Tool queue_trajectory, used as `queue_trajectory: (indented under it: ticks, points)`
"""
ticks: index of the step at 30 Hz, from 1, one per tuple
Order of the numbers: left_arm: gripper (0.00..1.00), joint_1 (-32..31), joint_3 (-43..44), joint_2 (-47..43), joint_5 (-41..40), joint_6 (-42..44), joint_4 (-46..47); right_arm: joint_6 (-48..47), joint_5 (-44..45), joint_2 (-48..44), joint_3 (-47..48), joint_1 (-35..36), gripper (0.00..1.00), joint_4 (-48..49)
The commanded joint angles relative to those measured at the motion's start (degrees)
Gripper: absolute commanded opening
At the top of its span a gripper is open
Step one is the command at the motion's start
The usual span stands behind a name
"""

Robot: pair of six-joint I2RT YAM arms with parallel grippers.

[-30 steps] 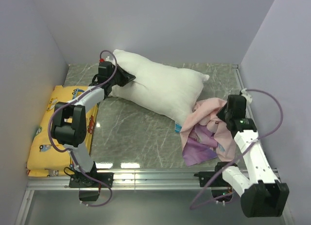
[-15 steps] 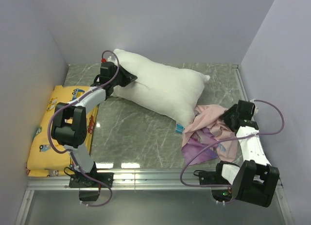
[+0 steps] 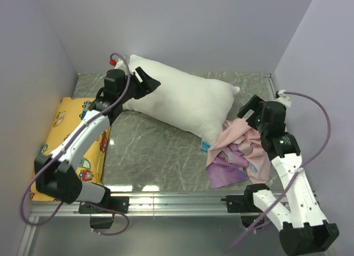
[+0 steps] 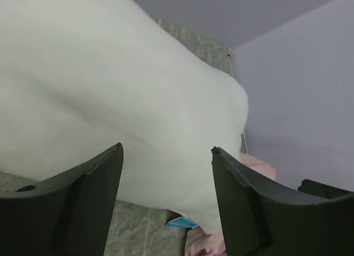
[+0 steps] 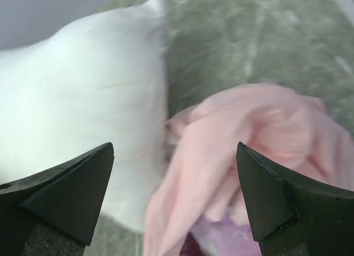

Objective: Remove the pillowcase from the pillow

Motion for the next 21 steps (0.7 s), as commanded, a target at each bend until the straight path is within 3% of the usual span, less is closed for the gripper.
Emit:
queue_trajectory:
  ticks: [1,5,11,21]
  points:
    - [0.7,-3.0,-2.2,-7.8,-4.2,5.0,-4.2,0.7,5.6,-2.8,3.8,8.1,0.98,-2.1]
    - [0.72,-5.1,-8.5,-21.5,-8.5,8.6,-8.3,0.1,1.4,-7.2,3.1,13.9,0.99,-0.8]
    - [0.81,-5.1,-17.5,-38.1,-12.2,9.6,-12.8,-2.1,-2.1,-11.3,0.3,14.6,1.0,0.5]
    - [0.8,-5.1,-20.8,-45.1,-12.9,11.5,-16.4,-3.9,-5.3,-11.2,-2.3,14.7,1.0,2.1]
